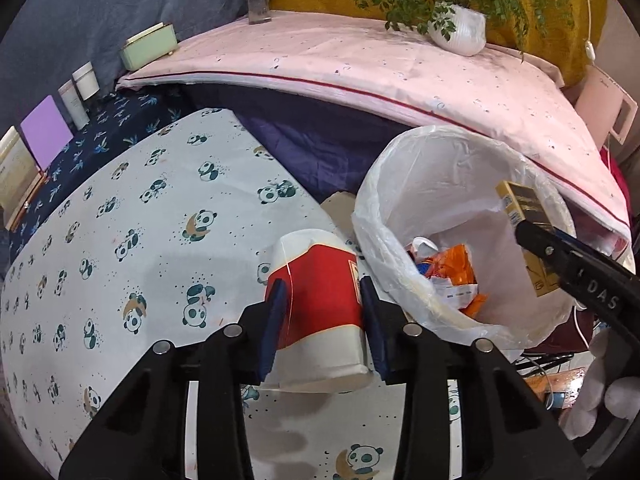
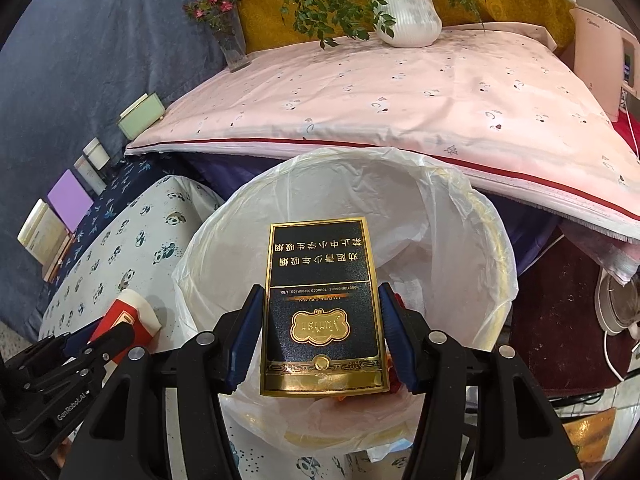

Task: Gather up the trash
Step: 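Grasp the red-white paper cup with the left tool and lift it, then open the right tool over the bin while the left tool drops the cup in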

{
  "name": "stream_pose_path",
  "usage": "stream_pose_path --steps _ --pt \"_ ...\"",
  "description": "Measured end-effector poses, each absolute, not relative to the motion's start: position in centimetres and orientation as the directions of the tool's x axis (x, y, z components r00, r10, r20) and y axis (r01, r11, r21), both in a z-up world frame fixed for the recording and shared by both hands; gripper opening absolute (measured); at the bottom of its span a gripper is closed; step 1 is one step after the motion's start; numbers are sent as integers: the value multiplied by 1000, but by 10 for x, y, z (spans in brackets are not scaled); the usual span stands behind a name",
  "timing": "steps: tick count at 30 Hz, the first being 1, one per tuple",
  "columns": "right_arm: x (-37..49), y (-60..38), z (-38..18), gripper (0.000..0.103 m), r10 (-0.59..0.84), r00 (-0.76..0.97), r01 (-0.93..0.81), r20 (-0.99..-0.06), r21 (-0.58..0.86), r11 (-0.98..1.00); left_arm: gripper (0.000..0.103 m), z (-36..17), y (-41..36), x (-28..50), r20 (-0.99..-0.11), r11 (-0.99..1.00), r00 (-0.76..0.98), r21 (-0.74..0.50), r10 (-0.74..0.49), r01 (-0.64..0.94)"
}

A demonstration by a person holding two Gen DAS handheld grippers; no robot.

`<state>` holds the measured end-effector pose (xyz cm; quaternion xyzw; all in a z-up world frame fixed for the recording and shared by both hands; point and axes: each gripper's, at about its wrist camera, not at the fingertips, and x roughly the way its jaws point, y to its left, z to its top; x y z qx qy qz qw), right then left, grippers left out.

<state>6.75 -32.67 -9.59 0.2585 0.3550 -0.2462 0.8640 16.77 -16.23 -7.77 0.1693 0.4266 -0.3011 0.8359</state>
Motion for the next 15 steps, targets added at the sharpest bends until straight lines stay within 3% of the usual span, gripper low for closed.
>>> stream_pose_path --steps 3,5,6,7,15 --pt "66 -328 -97 55 -240 627 610 -741 276 742 47 -87 -158 176 -836 782 443 26 -325 623" --pt "66 -328 -97 55 -239 627 610 -742 276 743 46 -93 -155 178 -837 786 454 47 -306 616" --pt "66 -328 -98 55 -237 626 609 -743 276 744 32 -96 -155 180 -843 785 446 46 -300 617" --pt "67 -328 -99 55 -235 626 609 -744 277 743 29 -100 -153 183 -856 790 424 31 -295 612" --pt "69 -327 -100 55 -232 624 607 -746 277 745 21 -78 -152 177 -830 787 429 -21 -358 616"
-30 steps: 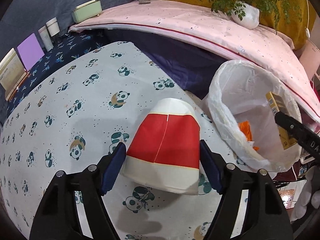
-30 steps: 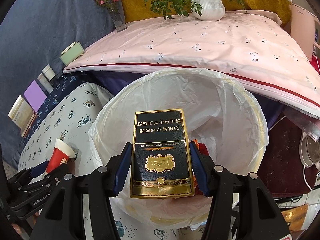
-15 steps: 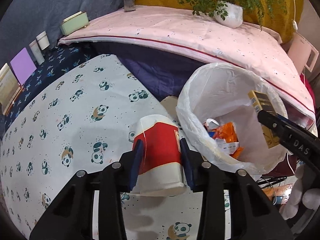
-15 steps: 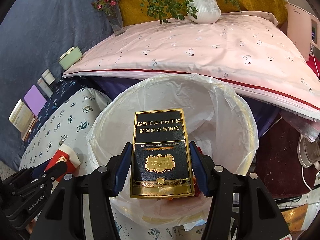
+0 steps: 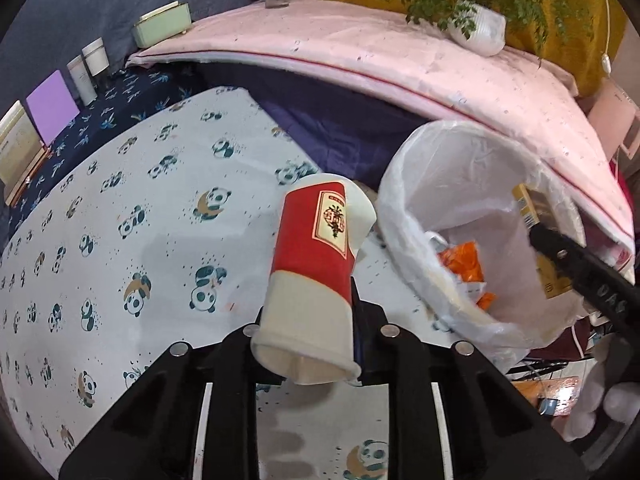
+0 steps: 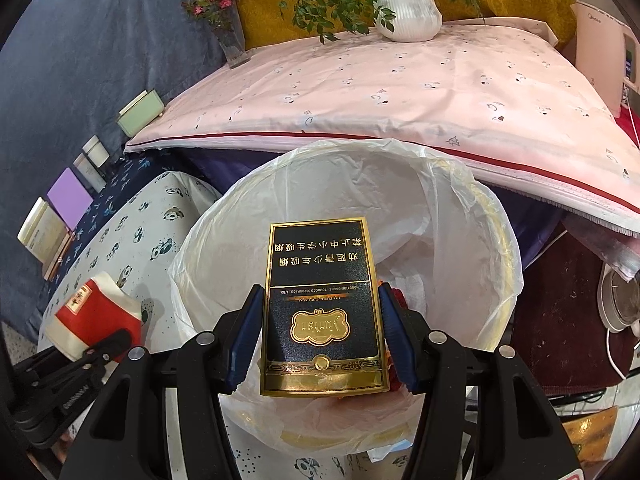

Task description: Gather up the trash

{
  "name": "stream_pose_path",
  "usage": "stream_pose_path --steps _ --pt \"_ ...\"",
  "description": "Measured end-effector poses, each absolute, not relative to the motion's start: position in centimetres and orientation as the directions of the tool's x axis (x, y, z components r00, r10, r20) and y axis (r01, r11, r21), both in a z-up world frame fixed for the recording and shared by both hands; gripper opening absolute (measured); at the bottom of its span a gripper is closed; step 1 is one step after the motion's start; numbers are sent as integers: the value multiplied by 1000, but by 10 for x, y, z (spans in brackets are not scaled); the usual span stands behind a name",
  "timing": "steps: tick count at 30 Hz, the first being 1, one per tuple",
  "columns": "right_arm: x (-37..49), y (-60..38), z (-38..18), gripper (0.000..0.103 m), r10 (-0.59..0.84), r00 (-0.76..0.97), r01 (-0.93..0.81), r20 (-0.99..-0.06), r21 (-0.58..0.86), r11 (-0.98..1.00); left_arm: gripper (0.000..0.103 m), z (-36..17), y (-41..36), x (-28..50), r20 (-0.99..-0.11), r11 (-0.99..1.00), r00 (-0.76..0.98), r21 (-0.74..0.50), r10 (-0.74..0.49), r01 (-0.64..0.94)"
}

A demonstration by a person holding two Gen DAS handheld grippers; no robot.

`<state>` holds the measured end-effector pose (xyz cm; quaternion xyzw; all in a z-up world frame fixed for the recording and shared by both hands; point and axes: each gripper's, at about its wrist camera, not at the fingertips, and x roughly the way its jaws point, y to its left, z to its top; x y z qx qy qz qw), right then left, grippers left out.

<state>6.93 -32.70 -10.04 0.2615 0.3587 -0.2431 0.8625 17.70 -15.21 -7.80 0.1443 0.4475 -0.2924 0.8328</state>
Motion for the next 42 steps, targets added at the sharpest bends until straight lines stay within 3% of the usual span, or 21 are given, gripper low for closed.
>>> stream_pose_path --steps 11,15,18,19,28,32,42 --pt "61 -335 -91 55 -251 632 614 -733 275 740 23 -45 -203 152 -790 693 373 -90 -487 715" --pt "56 -339 -89 56 -252 632 617 -732 279 736 36 -43 -223 147 -786 676 359 -101 -504 730" --pt "52 -343 -86 56 -262 633 626 -728 282 727 55 -42 -230 147 -784 683 359 -112 -507 721" --pt "51 -345 -86 56 -262 634 627 -728 284 726 56 -40 -229 146 -780 687 367 -108 -507 718" --pt "44 -347 -75 58 -276 634 624 -722 268 734 57 -36 -221 144 -775 701 394 -88 -494 708" --pt "43 -346 -71 58 -280 635 618 -720 255 744 65 -33 -216 141 -765 711 420 -71 -489 699" --pt "39 -334 -57 62 -303 632 597 -713 198 777 65 -30 -204 133 -756 724 459 -30 -468 689"
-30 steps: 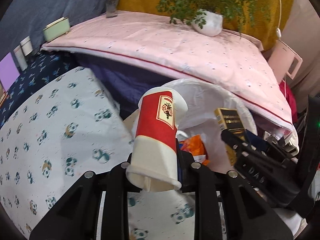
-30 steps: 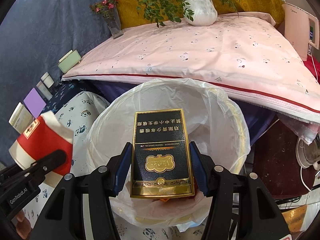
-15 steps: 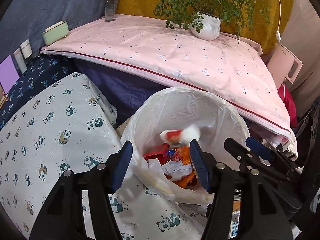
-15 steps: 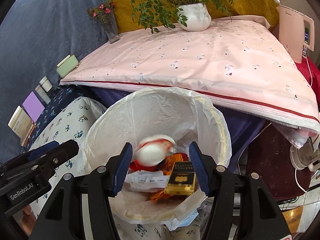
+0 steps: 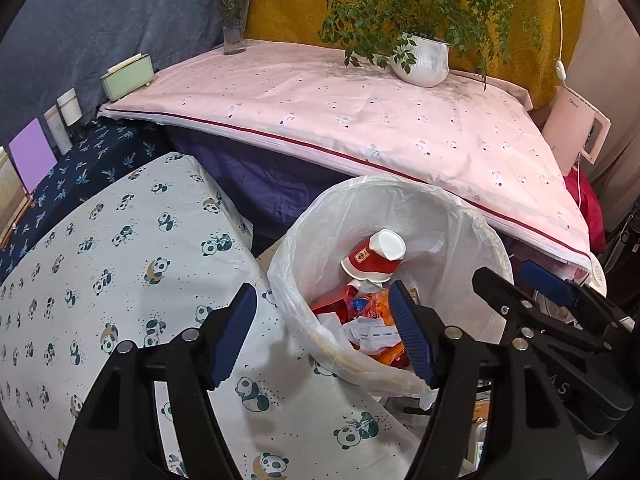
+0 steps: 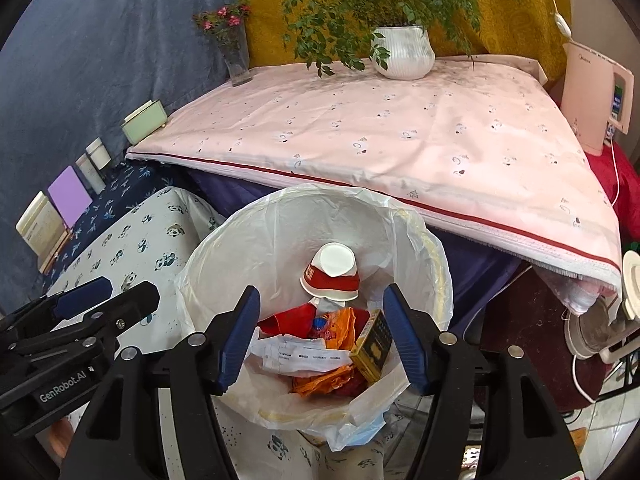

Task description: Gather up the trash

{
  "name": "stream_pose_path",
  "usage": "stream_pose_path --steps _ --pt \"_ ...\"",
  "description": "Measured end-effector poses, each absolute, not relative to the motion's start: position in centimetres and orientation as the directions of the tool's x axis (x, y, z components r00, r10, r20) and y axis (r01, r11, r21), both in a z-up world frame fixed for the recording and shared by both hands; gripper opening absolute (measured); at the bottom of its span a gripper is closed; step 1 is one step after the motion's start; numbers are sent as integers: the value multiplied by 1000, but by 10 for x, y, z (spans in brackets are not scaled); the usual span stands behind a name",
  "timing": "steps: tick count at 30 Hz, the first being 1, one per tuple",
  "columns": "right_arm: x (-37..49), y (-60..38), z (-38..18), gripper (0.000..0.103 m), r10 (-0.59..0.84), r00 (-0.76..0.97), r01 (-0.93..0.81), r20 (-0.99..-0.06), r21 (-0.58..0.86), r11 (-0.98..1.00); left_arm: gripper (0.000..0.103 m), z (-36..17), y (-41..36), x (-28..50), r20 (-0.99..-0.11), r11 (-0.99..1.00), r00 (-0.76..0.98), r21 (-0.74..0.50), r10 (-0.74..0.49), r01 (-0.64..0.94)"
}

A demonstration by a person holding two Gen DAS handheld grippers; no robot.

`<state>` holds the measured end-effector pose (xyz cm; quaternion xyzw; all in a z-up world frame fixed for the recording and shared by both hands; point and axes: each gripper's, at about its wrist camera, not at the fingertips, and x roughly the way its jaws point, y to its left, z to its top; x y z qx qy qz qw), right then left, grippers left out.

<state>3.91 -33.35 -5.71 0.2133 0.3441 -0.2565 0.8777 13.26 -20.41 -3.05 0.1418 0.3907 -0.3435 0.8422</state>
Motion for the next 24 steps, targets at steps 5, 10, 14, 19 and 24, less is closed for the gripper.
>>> stream_pose_path --steps 5,10,14,19,24 --pt "38 -327 -51 64 -310 629 587 -713 174 791 68 -30 -199 129 -752 733 474 -17 -458 680" --pt "39 -322 -46 65 -321 626 578 -711 147 803 69 -30 -193 127 -750 741 486 -9 -449 671" --pt "38 -317 -44 69 -326 623 574 -711 134 808 69 -31 -187 126 -750 747 490 -8 -444 664" --pt "37 -311 -45 70 -322 621 567 -715 126 814 76 -32 -178 126 -748 760 501 -6 -434 650" --pt "37 -307 -46 74 -324 609 565 -724 110 817 81 -33 -168 125 -743 771 513 -6 -430 637"
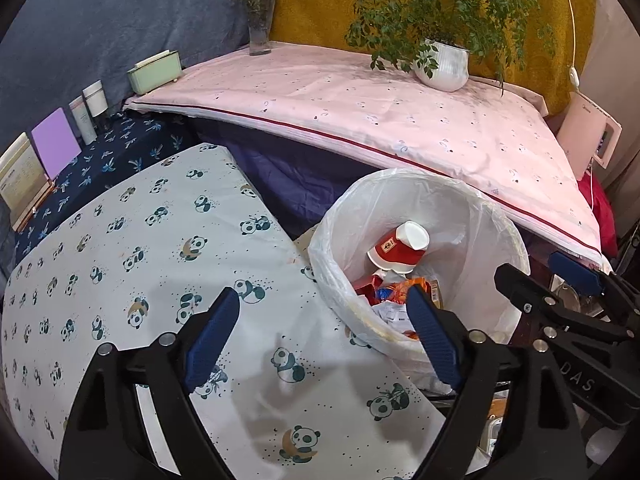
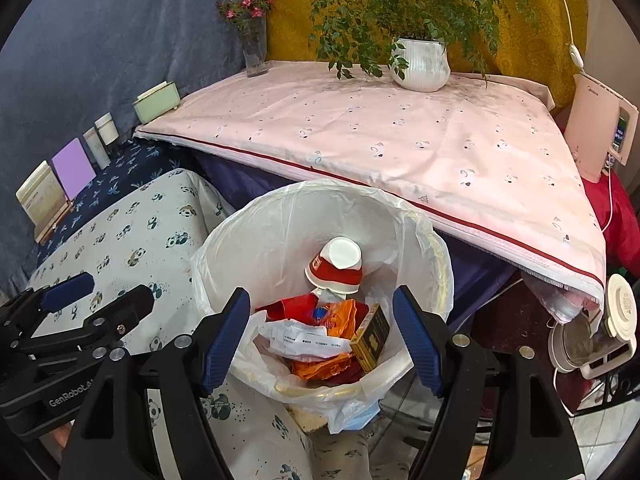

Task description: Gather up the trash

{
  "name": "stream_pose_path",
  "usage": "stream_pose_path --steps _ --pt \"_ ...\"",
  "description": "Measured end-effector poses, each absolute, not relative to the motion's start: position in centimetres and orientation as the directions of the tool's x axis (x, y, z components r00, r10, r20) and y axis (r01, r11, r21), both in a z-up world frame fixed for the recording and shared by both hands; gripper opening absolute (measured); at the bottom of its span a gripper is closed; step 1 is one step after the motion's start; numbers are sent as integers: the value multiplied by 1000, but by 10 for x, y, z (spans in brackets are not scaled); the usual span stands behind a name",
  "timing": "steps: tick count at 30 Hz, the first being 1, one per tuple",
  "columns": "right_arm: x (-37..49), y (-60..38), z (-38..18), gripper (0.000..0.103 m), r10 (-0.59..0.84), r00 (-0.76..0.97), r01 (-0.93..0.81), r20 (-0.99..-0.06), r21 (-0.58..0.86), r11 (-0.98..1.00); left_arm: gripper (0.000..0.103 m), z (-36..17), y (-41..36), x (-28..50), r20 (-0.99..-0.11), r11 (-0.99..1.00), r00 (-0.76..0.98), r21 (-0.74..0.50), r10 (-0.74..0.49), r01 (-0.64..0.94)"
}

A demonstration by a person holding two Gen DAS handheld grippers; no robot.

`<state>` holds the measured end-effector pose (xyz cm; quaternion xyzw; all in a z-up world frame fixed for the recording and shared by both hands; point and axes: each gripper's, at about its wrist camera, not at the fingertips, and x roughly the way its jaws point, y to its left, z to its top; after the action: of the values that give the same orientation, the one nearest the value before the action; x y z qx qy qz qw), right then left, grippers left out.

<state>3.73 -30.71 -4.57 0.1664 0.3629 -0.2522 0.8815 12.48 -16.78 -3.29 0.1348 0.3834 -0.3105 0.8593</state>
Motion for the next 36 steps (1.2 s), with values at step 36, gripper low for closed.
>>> stream_pose_path --steps 36 --pt "13 -280 -56 91 -345 591 503 -729 -1 864 92 -50 -141 103 -760 817 533 5 -372 577"
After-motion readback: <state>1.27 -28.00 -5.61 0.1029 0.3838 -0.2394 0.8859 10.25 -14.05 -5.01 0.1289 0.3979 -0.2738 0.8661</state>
